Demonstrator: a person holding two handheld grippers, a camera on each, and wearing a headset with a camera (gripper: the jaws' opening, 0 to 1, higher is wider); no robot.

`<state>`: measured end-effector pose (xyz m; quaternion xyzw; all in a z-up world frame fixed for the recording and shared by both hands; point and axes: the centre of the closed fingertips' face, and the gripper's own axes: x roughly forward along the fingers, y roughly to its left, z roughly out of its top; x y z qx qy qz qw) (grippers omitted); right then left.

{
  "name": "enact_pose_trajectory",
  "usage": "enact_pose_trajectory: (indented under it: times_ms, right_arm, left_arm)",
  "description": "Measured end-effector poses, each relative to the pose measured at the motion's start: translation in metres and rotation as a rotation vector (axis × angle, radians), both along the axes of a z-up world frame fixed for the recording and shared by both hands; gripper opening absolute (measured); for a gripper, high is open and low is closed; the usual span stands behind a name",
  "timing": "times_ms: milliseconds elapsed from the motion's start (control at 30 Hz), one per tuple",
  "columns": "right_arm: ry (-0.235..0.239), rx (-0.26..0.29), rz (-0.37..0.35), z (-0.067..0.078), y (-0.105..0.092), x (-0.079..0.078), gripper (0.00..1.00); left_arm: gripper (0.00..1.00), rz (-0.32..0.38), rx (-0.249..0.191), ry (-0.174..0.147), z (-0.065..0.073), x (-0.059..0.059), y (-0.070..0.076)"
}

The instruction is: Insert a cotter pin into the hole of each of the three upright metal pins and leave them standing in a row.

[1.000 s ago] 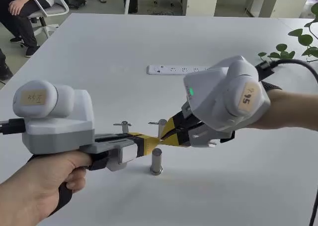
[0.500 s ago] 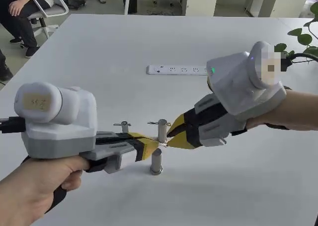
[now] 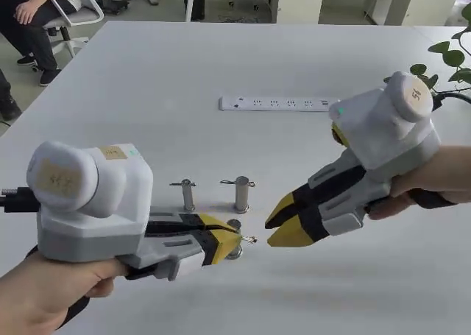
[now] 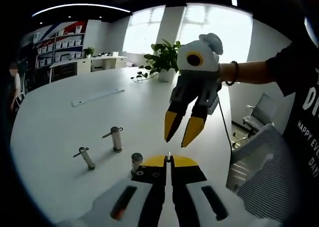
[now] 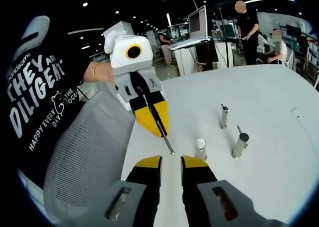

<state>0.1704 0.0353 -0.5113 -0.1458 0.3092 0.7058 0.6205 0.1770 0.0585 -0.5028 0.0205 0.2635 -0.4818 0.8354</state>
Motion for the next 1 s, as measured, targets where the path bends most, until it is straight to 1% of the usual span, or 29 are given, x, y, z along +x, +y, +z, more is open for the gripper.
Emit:
enact_pose_trajectory:
  times_ms: [33, 67, 133, 200, 300, 367, 433, 533, 633, 700, 733, 900, 1000]
  right_arm:
    - [0.006, 0.000, 0.003, 0.000, 0.000, -0.001, 0.11]
    - [0.019, 0.003, 0.004, -0.002, 0.000, -0.003, 0.11]
    - [0.029, 0.000, 0.013, -0.004, -0.001, -0.006, 0.11]
    - [0.045, -0.001, 0.015, -0.005, 0.000, -0.008, 0.11]
    - [0.066, 0.013, 0.039, -0.004, 0.001, -0.016, 0.13]
    - [0.088, 0.023, 0.048, -0.003, 0.003, -0.021, 0.13]
    - [0.097, 0.034, 0.054, -0.003, 0.004, -0.024, 0.13]
    - [0.112, 0.044, 0.062, -0.003, 0.005, -0.028, 0.12]
    - [0.129, 0.057, 0.068, -0.002, 0.006, -0.030, 0.11]
    - [0.139, 0.070, 0.072, -0.001, 0.007, -0.032, 0.09]
    - [0.154, 0.079, 0.072, 0.001, 0.008, -0.034, 0.08]
    - [0.184, 0.096, 0.081, 0.003, 0.010, -0.040, 0.04]
    - [0.191, 0.107, 0.085, 0.004, 0.009, -0.042, 0.01]
  left_arm:
    - [0.00, -0.020, -0.005, -0.007, 0.001, -0.003, -0.002]
    - [0.00, -0.032, -0.010, -0.009, 0.001, -0.006, -0.003]
    - [0.00, -0.053, -0.017, -0.012, 0.003, -0.010, -0.004]
    - [0.00, -0.066, -0.016, -0.012, 0.003, -0.012, -0.005]
    - [0.00, -0.082, -0.015, -0.018, 0.002, -0.015, -0.005]
    - [0.00, -0.093, -0.027, -0.019, 0.004, -0.017, -0.006]
    - [0.00, -0.107, -0.033, -0.022, 0.005, -0.019, -0.007]
    - [0.00, -0.120, -0.028, -0.033, 0.005, -0.020, -0.007]
    - [0.00, -0.145, -0.054, -0.038, 0.010, -0.024, -0.011]
    - [0.00, -0.157, -0.057, -0.043, 0.011, -0.026, -0.012]
    - [0.00, -0.166, -0.059, -0.046, 0.012, -0.027, -0.013]
    - [0.00, -0.177, -0.070, -0.044, 0.013, -0.030, -0.015]
    - [0.00, -0.186, -0.092, -0.042, 0.016, -0.032, -0.016]
